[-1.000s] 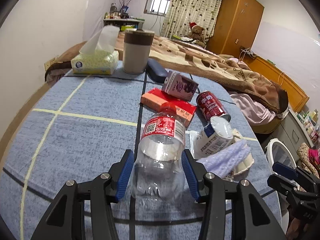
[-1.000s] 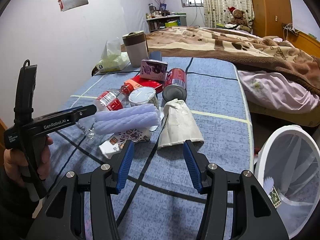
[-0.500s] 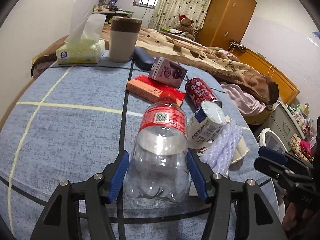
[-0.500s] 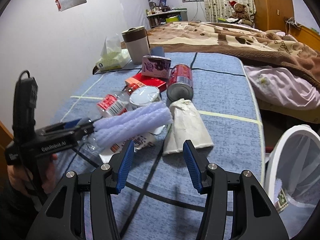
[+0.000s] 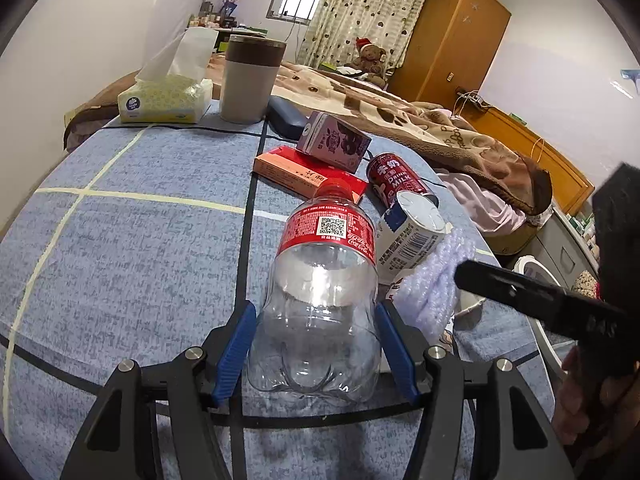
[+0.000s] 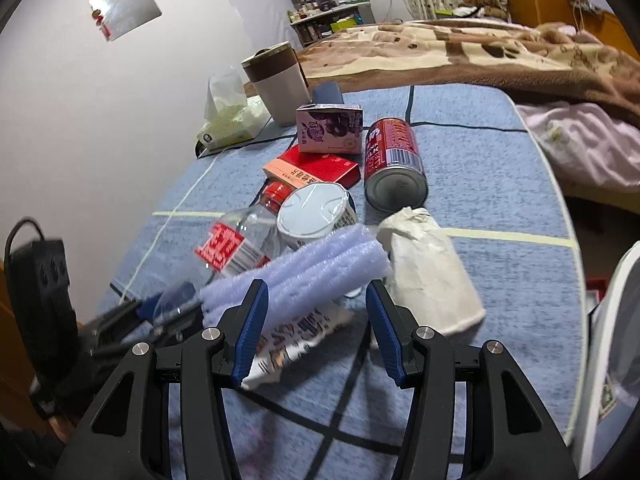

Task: Collect trash

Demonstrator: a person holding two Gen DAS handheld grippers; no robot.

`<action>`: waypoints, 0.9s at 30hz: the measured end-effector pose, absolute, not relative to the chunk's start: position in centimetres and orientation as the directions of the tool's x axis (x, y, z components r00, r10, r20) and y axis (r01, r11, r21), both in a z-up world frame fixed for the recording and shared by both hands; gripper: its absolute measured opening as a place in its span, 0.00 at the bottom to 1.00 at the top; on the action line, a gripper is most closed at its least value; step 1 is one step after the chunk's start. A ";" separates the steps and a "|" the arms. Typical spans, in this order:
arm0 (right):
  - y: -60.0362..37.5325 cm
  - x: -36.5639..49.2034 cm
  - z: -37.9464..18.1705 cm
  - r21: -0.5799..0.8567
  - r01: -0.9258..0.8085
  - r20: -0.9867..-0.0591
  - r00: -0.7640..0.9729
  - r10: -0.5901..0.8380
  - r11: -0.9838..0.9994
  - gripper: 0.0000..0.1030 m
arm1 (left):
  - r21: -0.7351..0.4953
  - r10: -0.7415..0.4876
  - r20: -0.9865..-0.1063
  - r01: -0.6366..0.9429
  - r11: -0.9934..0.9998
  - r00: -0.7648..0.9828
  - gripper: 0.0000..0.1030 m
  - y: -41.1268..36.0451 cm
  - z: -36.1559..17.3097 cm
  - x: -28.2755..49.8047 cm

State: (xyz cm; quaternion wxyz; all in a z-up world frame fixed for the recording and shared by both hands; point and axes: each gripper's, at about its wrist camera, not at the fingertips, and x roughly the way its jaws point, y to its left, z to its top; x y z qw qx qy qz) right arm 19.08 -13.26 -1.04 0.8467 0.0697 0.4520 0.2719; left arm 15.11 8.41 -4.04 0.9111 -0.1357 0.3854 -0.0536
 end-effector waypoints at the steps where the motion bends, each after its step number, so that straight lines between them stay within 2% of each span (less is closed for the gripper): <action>1: -13.1 19.3 -1.1 0.365 -0.395 -0.728 0.443 0.523 0.843 0.51 | -0.283 -0.200 -0.686 -0.004 0.959 0.700 0.60 8.3 -4.0 15.1; 3: -13.0 19.5 -1.2 0.376 -0.389 -0.729 0.437 0.528 0.841 0.50 | -0.279 -0.197 -0.685 -0.002 0.960 0.702 0.60 8.3 -4.0 15.0; 5: -13.0 19.8 -1.3 0.397 -0.380 -0.727 0.425 0.539 0.835 0.43 | -0.276 -0.196 -0.685 0.000 0.961 0.702 0.60 8.2 -4.0 15.0; 8: -13.1 20.1 -1.4 0.420 -0.372 -0.720 0.419 0.553 0.828 0.23 | -0.276 -0.201 -0.686 0.005 0.961 0.699 0.60 8.1 -4.1 15.1; 9: -13.1 20.1 -1.3 0.414 -0.372 -0.718 0.427 0.549 0.831 0.12 | -0.277 -0.203 -0.686 0.008 0.961 0.698 0.60 8.1 -4.1 15.1; 10: -13.1 20.0 -1.1 0.406 -0.374 -0.718 0.434 0.545 0.834 0.08 | -0.279 -0.207 -0.687 0.010 0.960 0.696 0.60 8.1 -4.1 15.1; 16: -13.7 19.5 -0.5 0.382 -0.380 -0.709 0.463 0.531 0.842 0.04 | -0.294 -0.217 -0.690 0.007 0.956 0.691 0.60 8.1 -4.4 15.2; 27: -16.3 18.0 0.3 0.366 -0.377 -0.708 0.481 0.517 0.851 0.04 | -0.269 -0.181 -0.701 -0.020 0.963 0.690 0.60 7.8 -4.0 13.2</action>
